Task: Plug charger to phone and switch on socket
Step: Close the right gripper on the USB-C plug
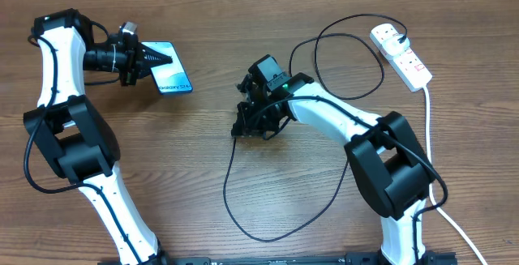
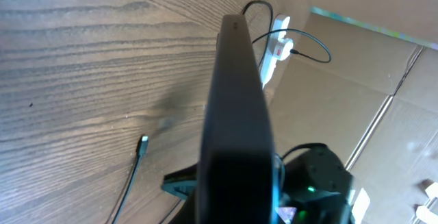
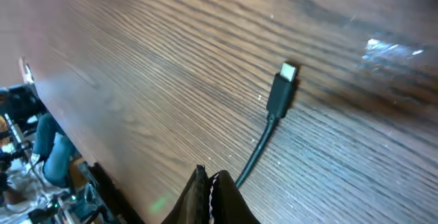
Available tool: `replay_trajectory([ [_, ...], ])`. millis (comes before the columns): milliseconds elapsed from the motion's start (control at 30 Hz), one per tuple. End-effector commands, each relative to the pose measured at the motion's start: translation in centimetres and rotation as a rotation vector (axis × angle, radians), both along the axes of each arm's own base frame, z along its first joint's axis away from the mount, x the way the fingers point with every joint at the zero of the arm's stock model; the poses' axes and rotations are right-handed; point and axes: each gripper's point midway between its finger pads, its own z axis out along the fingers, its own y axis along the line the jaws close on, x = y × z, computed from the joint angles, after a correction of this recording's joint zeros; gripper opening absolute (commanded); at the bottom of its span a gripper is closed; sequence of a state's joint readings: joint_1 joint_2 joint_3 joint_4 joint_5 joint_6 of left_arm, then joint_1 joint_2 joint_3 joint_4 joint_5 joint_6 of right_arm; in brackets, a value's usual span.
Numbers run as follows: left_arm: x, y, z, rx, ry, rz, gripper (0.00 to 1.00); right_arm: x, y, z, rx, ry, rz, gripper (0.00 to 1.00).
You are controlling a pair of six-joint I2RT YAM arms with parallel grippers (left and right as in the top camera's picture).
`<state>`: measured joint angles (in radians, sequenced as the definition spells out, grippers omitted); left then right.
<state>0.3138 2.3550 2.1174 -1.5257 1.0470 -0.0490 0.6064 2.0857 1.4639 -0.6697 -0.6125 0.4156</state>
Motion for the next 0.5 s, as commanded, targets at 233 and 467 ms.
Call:
replay_trajectory([
  [233, 0.8, 0.5, 0.9, -0.034, -0.052, 0.025, 0.04, 2.7, -3.3, -1.5, -0.417, -0.260, -0.267, 0.27],
  [467, 0.7, 0.5, 0.9, -0.030, -0.048, 0.024, 0.04, 2.3, -1.1, -1.7, -0.453, -0.372, -0.281, 0.33],
])
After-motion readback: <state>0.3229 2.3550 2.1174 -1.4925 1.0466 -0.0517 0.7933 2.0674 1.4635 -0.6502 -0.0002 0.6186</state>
